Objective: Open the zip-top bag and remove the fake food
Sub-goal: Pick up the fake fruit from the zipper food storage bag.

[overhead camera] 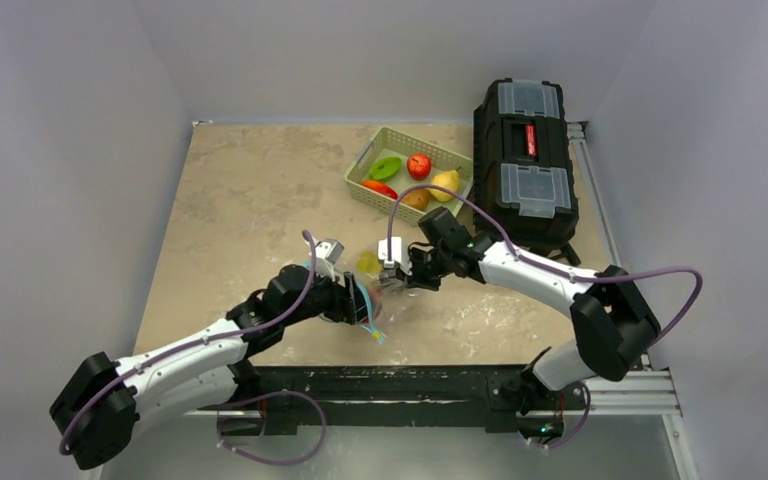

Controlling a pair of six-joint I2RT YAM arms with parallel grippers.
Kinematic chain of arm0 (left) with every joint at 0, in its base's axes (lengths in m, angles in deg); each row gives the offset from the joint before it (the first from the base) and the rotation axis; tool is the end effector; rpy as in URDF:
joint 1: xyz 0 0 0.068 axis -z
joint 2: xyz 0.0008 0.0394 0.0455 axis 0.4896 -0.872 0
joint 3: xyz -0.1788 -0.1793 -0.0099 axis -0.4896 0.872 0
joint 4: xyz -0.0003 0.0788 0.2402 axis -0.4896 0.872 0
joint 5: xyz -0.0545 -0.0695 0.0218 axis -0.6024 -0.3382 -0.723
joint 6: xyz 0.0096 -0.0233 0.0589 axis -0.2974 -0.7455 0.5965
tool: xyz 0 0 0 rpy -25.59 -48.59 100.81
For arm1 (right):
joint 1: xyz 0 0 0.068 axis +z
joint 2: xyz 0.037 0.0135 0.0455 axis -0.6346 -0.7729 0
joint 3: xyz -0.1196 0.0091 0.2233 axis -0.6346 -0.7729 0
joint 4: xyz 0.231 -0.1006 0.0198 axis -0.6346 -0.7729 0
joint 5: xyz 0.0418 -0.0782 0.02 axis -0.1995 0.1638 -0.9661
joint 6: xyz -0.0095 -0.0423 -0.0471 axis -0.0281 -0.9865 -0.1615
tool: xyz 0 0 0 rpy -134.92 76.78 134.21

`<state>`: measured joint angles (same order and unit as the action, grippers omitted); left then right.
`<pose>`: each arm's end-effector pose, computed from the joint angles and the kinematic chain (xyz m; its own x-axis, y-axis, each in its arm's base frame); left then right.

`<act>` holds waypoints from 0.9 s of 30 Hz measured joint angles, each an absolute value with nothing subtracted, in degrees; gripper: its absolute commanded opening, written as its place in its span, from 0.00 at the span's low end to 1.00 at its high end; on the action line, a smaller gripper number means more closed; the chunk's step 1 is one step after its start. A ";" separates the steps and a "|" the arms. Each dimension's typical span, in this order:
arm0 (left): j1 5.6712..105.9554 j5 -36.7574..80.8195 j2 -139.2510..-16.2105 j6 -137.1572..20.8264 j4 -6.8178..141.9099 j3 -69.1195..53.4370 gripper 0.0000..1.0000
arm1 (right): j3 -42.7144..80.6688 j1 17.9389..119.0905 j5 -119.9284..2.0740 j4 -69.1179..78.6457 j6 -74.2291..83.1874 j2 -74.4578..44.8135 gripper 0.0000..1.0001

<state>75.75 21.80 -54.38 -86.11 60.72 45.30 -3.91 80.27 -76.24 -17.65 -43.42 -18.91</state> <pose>0.1414 -0.1592 0.1775 -0.7323 -0.1433 -0.6657 0.4454 0.6386 -0.6275 0.2117 0.2109 0.1829 0.0397 -0.7537 -0.6560 -0.9928 0.0444 -0.1111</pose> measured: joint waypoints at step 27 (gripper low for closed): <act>71.73 12.21 -70.90 -83.08 56.83 45.85 0.23 | -5.17 77.39 -74.60 -19.79 -45.40 -18.29 0.00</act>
<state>71.73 12.21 -70.90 -83.08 56.83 45.85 -5.17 77.39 -74.60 -19.79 -45.40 -18.29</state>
